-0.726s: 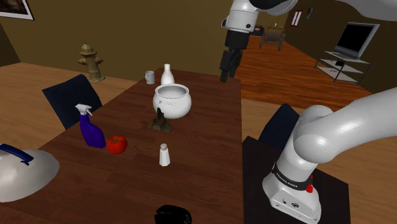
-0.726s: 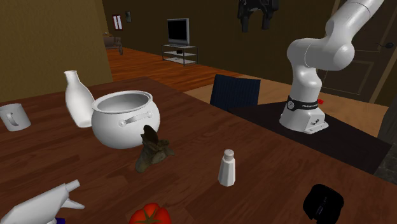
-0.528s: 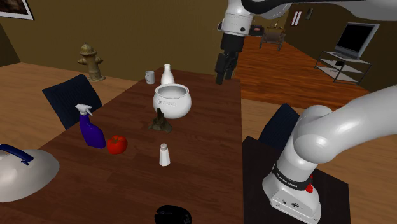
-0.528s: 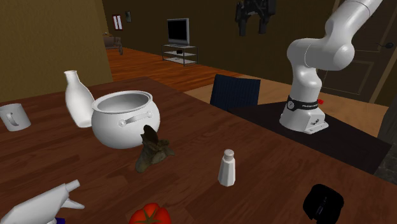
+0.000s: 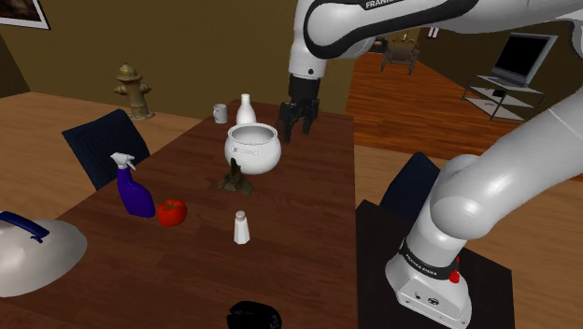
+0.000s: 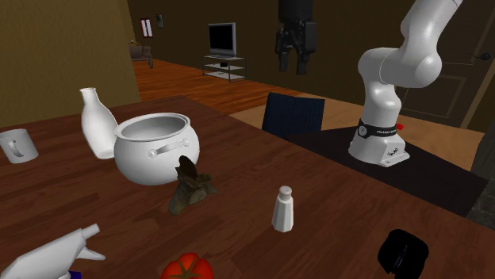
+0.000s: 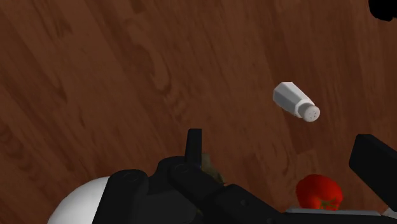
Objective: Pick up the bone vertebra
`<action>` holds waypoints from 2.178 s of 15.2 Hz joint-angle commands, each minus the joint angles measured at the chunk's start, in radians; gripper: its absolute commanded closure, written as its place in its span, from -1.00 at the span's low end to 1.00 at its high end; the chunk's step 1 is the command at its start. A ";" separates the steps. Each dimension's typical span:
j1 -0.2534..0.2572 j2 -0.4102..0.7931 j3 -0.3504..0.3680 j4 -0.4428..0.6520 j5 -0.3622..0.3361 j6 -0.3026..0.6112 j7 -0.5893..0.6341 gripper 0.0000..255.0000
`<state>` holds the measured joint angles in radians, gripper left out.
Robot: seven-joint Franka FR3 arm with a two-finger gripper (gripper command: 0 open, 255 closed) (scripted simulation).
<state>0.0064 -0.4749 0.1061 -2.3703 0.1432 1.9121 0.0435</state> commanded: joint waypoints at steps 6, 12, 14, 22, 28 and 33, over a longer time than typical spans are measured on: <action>-0.019 0.252 0.059 0.067 -0.023 0.183 0.146 -1.00; -0.025 0.490 0.083 0.187 -0.080 0.291 0.285 -1.00; -0.023 0.570 0.082 0.238 -0.104 0.317 0.330 -1.00; 0.010 0.890 0.046 0.490 -0.182 0.366 0.490 -1.00; 0.019 0.971 0.034 0.528 -0.194 0.407 0.512 -1.00; 0.022 1.003 0.030 0.524 -0.199 0.443 0.514 -1.00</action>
<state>0.0273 0.5266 0.1365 -1.8450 -0.0554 2.3513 0.5565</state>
